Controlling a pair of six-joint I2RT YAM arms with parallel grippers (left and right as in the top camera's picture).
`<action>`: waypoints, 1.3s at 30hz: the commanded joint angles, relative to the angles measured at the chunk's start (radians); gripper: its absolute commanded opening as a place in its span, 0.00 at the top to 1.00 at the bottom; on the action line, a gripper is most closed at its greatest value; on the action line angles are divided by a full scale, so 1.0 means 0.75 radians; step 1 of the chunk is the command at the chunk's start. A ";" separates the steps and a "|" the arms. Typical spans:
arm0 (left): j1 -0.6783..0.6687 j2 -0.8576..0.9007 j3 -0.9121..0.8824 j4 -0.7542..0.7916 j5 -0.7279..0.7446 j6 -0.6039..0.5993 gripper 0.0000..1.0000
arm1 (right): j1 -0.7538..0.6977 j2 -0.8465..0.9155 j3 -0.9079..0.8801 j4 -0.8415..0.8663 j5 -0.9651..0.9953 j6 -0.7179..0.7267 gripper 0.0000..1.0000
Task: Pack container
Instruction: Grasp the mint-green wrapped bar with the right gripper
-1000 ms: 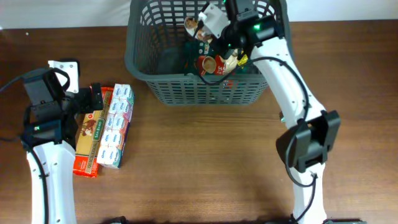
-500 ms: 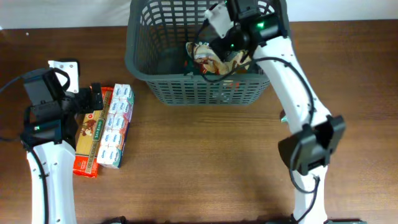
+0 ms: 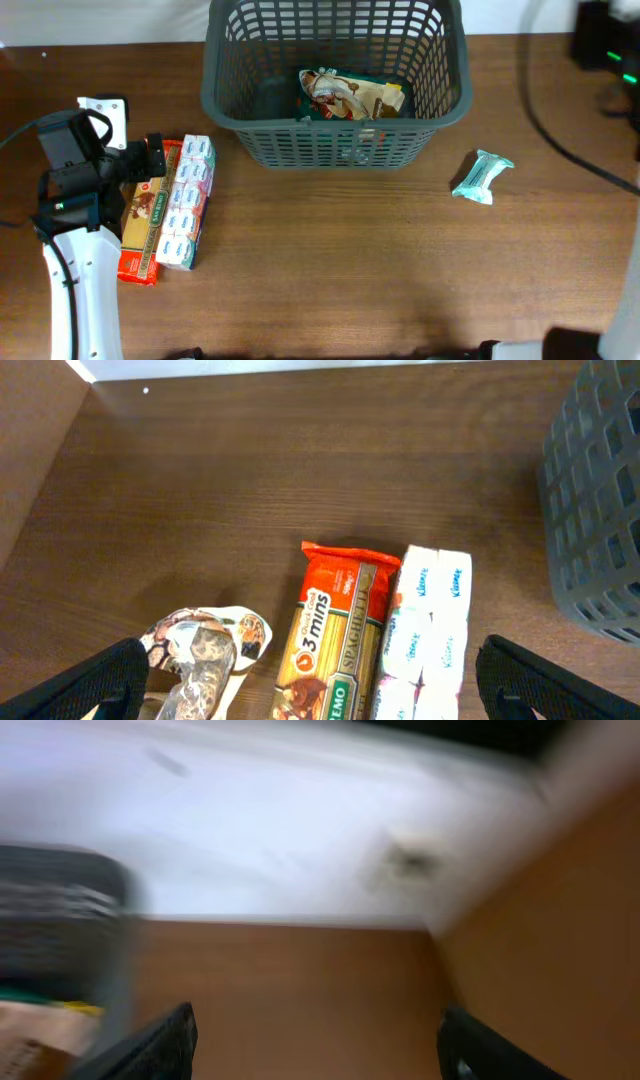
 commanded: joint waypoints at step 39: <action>0.007 0.004 0.021 0.000 0.015 -0.012 0.01 | -0.216 0.414 -0.990 0.561 -0.836 0.640 0.96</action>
